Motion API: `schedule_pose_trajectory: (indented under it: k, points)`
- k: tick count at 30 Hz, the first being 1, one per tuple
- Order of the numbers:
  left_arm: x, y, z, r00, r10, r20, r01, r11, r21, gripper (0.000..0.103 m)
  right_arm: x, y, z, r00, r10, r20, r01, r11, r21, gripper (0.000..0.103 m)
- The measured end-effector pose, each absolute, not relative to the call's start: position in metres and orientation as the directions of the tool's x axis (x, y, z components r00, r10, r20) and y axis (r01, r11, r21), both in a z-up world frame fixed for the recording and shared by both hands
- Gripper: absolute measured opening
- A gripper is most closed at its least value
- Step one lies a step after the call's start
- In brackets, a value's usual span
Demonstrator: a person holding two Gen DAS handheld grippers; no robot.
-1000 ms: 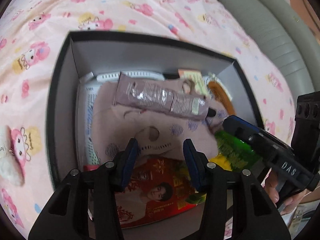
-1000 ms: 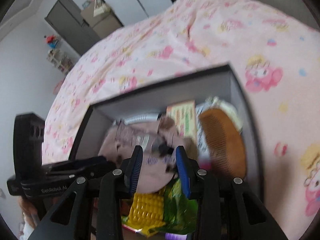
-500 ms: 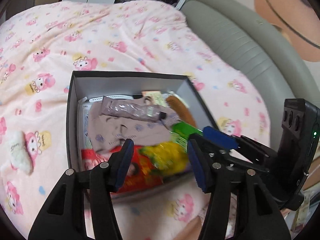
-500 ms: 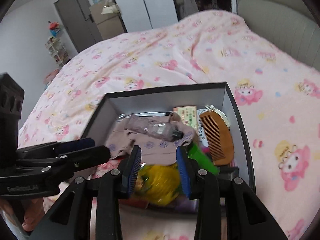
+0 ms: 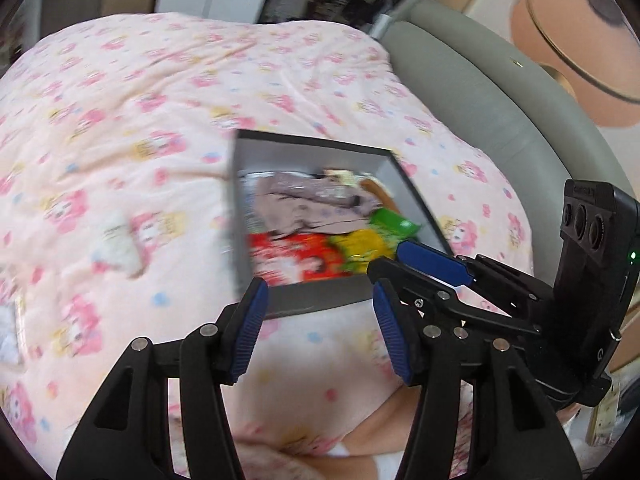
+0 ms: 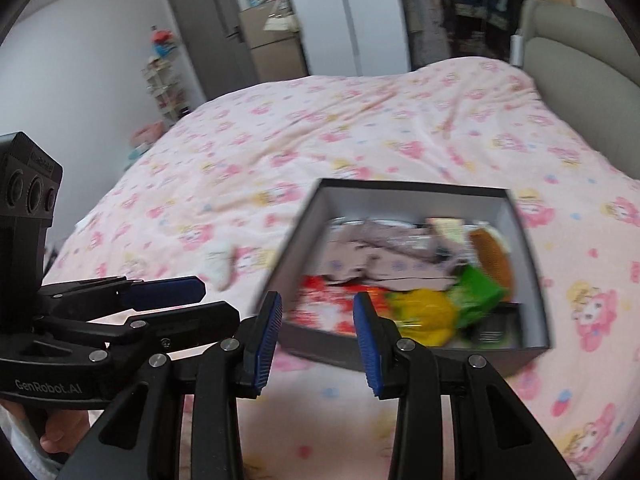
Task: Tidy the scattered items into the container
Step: 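Move both grippers down onto the white fluffy plush keychain, then close both grippers on the white plush and lift it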
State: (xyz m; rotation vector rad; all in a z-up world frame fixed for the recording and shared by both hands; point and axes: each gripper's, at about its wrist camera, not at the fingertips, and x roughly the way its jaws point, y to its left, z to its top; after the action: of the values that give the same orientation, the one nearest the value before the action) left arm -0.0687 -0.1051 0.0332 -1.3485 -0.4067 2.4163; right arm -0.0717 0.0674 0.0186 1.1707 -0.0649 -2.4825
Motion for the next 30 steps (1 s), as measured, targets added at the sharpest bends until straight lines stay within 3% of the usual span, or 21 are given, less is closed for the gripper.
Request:
schedule_pose_trajectory:
  k: [7,16,22,25,27,29,30]
  points:
    - [-0.072,-0.210,-0.003,-0.490,0.336,-0.805,0.140,-0.881,-0.453,0.055,-0.093,-0.020,-0.004,-0.417,-0.508,-0.754,0.449,-0.836,0.316,0.033]
    - [-0.122,-0.287,-0.105,-0.439,0.324,-0.838,0.480,-0.704,-0.524,0.055,-0.151,-0.105,-0.087,-0.257,-0.430,-0.865,0.422,-0.856,0.299,0.033]
    - [-0.155,-0.302,-0.145,-0.381,0.346,-0.858,0.539,-0.670,-0.510,0.055,-0.185,-0.127,-0.128,-0.222,-0.372,-0.901,0.401,-0.877,0.264,0.040]
    - [-0.167,-0.303,-0.153,-0.370,0.356,-0.858,0.531,-0.677,-0.509,0.057,-0.196,-0.135,-0.139,-0.218,-0.376,-0.901,0.407,-0.874,0.266,0.050]
    - [-0.176,-0.301,-0.168,-0.336,0.414,-0.846,0.519,-0.668,-0.533,0.059,-0.203,-0.144,-0.151,-0.200,-0.378,-0.904,0.418,-0.867,0.271,0.052]
    - [-0.178,-0.297,-0.177,-0.318,0.460,-0.829,0.516,-0.650,-0.558,0.055,-0.209,-0.150,-0.163,-0.173,-0.384,-0.907,0.421,-0.861,0.284,0.052]
    - [-0.178,-0.295,-0.178,-0.320,0.477,-0.819,0.499,-0.650,-0.574,0.041,-0.209,-0.151,-0.166,-0.166,-0.400,-0.901,0.426,-0.853,0.300,0.051]
